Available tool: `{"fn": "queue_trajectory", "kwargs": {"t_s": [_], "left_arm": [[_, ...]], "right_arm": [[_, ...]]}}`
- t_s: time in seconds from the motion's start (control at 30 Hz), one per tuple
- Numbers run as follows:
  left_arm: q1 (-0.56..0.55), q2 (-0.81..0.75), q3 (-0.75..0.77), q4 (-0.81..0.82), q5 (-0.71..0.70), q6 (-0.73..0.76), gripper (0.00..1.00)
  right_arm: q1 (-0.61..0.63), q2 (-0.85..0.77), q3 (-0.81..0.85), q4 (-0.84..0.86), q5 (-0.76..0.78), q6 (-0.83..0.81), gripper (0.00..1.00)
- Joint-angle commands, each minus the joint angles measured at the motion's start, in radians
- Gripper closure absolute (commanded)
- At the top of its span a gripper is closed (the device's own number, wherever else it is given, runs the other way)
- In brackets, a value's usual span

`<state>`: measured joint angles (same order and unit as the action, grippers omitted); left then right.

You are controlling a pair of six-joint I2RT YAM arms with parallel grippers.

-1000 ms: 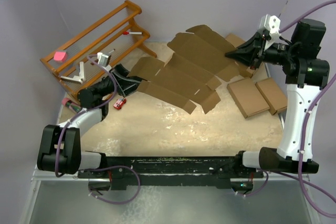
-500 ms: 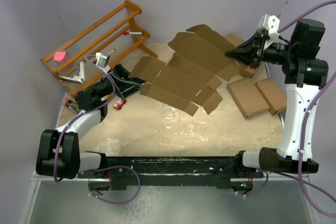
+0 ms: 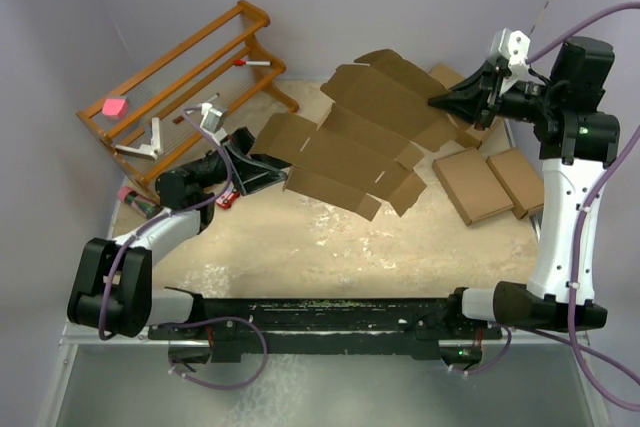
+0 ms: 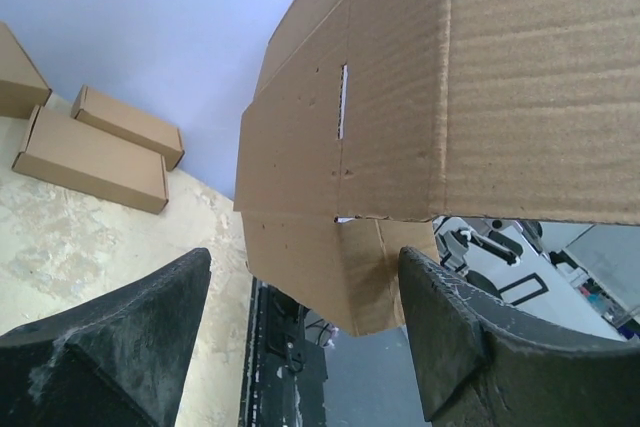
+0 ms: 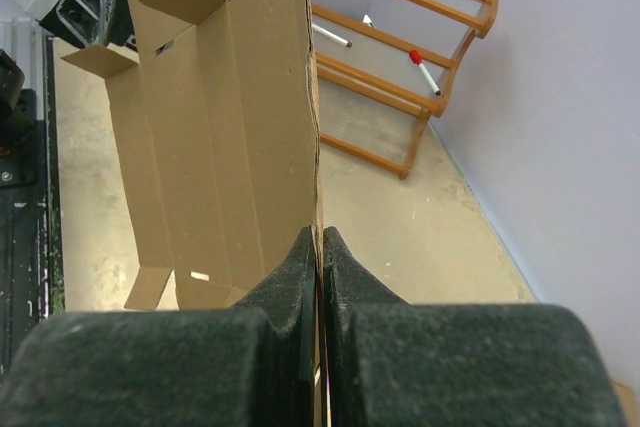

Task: Fold the paper box

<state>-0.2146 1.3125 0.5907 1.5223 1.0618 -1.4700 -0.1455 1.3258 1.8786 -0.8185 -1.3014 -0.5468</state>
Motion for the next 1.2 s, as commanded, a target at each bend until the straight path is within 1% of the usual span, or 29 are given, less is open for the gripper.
{"fn": "queue_trajectory", "kwargs": {"t_s": [0.0, 0.17, 0.33, 0.5, 0.57, 0.63, 0.7, 0.8, 0.83, 0.9, 1.0, 1.07, 1.17], "left_arm": [[-0.012, 0.016, 0.008, 0.123, -0.02, 0.031, 0.21], [-0.03, 0.033, 0.002, 0.096, -0.041, 0.057, 0.25], [-0.065, 0.029, 0.015, 0.007, -0.061, 0.13, 0.31], [-0.075, 0.036, 0.021, -0.026, -0.07, 0.16, 0.44], [-0.076, 0.041, 0.022, -0.025, -0.07, 0.163, 0.51], [-0.077, 0.043, 0.022, -0.025, -0.07, 0.165, 0.53], [-0.076, 0.044, 0.026, -0.017, -0.066, 0.161, 0.51], [-0.073, 0.033, 0.031, 0.005, -0.057, 0.145, 0.41], [-0.07, 0.027, 0.032, 0.01, -0.054, 0.139, 0.4], [-0.031, 0.001, 0.027, 0.022, -0.038, 0.118, 0.28], [0.075, -0.067, -0.008, 0.035, -0.042, 0.064, 0.16], [0.139, -0.116, -0.029, 0.019, -0.054, 0.039, 0.12], [0.183, -0.153, -0.042, -0.065, -0.081, 0.037, 0.12]], "right_arm": [[-0.007, -0.033, -0.002, 0.045, -0.03, 0.017, 1.0], [-0.007, -0.038, -0.016, 0.064, -0.039, 0.017, 1.0], [-0.008, -0.042, -0.031, 0.082, -0.039, 0.017, 1.0], [-0.008, -0.045, -0.037, 0.087, -0.038, 0.017, 1.0], [-0.007, -0.046, -0.04, 0.09, -0.038, 0.017, 1.0], [-0.008, -0.046, -0.042, 0.091, -0.039, 0.017, 1.0], [-0.008, -0.048, -0.045, 0.092, -0.039, 0.017, 1.0], [-0.007, -0.051, -0.047, 0.096, -0.038, 0.017, 1.0], [-0.008, -0.052, -0.045, 0.092, -0.029, 0.017, 1.0], [-0.008, -0.055, -0.041, 0.075, -0.014, 0.017, 1.0], [-0.008, -0.059, -0.045, 0.065, -0.003, 0.017, 1.0], [-0.009, -0.062, -0.049, 0.065, -0.009, 0.017, 1.0], [-0.009, -0.06, -0.047, 0.065, -0.021, 0.017, 1.0]]}}
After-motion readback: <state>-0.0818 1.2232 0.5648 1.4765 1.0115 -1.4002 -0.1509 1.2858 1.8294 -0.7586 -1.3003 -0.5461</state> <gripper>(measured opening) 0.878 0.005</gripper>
